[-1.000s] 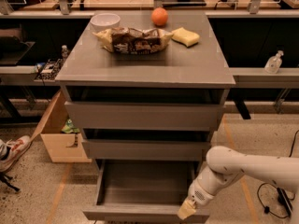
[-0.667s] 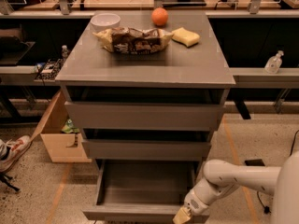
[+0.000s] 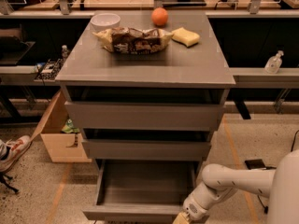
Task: Close bottom drawer
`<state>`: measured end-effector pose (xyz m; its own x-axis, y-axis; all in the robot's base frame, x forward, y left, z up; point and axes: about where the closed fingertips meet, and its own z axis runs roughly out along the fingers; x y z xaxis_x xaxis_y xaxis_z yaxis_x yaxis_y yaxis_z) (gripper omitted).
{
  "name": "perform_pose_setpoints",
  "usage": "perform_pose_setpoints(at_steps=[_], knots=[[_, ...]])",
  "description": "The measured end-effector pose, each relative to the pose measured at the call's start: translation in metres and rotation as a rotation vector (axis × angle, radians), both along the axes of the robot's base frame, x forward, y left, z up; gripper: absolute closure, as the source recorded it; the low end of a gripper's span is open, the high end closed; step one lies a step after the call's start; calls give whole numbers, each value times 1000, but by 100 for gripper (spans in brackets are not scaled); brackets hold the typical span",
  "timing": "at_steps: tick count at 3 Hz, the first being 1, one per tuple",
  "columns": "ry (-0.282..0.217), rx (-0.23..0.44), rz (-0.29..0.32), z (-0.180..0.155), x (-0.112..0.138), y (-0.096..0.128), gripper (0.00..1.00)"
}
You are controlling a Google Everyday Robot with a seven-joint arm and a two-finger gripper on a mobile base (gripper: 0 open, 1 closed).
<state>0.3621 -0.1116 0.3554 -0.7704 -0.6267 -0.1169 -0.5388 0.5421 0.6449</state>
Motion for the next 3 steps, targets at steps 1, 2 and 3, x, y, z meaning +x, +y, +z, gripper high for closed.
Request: perform_pose_setpoints(at_steps=[1,2,3], knots=[[1,-36,-1,-26,-1,6,100],[20,-39,-10,-70,0,12,100],[23,-38,-25,-113,7,22,100]])
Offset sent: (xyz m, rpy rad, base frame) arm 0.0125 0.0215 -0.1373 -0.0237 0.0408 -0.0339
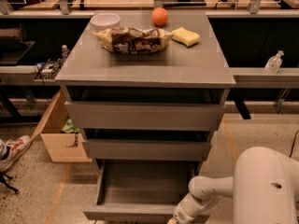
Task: Close bottom drawer
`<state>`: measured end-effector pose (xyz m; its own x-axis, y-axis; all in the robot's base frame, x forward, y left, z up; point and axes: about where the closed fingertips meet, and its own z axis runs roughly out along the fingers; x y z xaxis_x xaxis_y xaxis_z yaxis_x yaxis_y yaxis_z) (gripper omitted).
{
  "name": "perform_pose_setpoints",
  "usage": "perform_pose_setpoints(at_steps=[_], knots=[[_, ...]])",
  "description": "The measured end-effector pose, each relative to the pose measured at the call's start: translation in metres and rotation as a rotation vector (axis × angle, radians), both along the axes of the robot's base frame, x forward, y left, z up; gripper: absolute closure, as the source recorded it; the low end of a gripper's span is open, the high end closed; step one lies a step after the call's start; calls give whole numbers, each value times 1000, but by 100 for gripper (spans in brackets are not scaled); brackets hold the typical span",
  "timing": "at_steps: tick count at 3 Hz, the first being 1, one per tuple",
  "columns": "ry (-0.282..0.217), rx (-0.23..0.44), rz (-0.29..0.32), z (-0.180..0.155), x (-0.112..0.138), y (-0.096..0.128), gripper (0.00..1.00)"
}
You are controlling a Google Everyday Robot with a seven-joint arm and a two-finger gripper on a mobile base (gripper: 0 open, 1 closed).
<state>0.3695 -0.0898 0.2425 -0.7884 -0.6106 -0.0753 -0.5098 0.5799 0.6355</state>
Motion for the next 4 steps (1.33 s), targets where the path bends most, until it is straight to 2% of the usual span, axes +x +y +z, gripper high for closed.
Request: perform_pose_setpoints(at_steps=[1,2,4], knots=[[-4,11,-13,-37,10,10,100],[-17,16,-28,-59,21,16,100],[-80,69,-103,-83,49,28,100]])
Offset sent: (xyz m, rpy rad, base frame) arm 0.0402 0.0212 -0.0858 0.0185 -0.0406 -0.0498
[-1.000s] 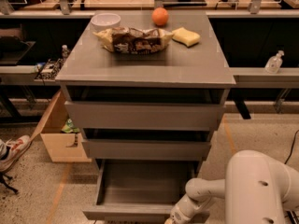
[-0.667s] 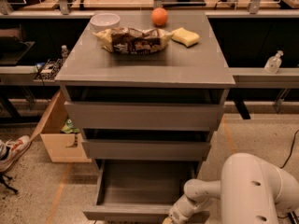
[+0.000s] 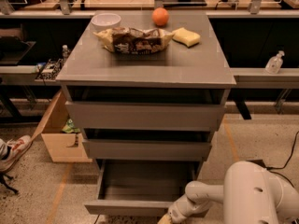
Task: Close bottom drawer
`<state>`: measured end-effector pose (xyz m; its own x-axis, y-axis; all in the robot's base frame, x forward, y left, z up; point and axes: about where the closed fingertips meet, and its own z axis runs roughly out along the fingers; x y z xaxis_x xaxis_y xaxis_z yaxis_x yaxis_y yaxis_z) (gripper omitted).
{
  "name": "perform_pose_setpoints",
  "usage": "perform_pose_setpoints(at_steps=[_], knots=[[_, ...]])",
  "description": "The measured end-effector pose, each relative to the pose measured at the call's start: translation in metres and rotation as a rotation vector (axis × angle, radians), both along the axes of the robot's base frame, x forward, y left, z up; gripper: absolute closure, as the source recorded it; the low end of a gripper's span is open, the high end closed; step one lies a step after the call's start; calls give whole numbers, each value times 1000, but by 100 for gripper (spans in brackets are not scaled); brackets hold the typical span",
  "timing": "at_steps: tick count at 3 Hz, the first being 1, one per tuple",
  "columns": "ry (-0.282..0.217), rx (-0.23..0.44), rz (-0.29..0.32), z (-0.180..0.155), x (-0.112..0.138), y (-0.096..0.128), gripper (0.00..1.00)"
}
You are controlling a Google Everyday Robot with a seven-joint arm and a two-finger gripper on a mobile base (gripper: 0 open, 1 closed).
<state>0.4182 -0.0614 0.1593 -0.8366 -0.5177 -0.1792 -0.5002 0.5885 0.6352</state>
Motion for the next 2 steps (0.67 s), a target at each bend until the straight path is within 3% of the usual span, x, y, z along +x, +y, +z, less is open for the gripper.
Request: perform_pose_setpoints(at_steps=[2], knots=[[-166,127,-108,18,50,17,100]])
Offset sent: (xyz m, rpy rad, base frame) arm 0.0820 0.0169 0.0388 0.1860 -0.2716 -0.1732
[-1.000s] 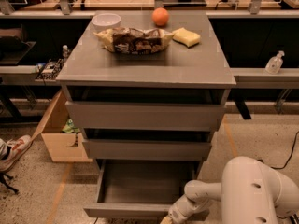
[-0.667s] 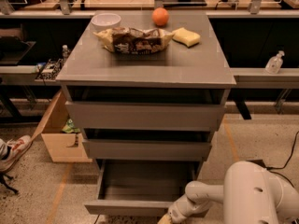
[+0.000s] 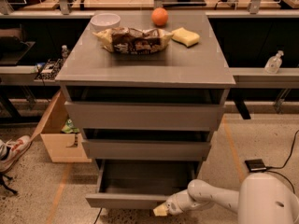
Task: Close bottom drawer
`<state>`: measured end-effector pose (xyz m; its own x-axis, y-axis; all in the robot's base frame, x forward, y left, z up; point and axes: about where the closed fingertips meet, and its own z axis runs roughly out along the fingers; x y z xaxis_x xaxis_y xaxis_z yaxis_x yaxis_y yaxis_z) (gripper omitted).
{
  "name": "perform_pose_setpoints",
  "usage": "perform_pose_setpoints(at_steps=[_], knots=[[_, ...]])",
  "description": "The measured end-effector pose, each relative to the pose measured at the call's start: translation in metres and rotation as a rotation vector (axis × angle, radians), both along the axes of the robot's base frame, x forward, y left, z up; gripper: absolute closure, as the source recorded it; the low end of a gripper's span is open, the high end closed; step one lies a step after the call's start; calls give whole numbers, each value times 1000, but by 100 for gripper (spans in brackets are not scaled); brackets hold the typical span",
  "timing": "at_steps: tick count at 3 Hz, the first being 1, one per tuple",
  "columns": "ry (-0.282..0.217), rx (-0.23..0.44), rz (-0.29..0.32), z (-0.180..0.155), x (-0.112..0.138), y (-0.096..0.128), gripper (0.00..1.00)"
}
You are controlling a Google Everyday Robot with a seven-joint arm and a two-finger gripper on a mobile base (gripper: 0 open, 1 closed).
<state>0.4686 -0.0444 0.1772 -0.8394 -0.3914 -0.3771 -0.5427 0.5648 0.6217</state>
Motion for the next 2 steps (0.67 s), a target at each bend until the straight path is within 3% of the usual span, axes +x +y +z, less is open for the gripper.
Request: perform_pose_setpoints(at_steps=[1,2], knots=[[0,2,-1,0,0,0,100],[-119,32,-70,3,29,-4,100]])
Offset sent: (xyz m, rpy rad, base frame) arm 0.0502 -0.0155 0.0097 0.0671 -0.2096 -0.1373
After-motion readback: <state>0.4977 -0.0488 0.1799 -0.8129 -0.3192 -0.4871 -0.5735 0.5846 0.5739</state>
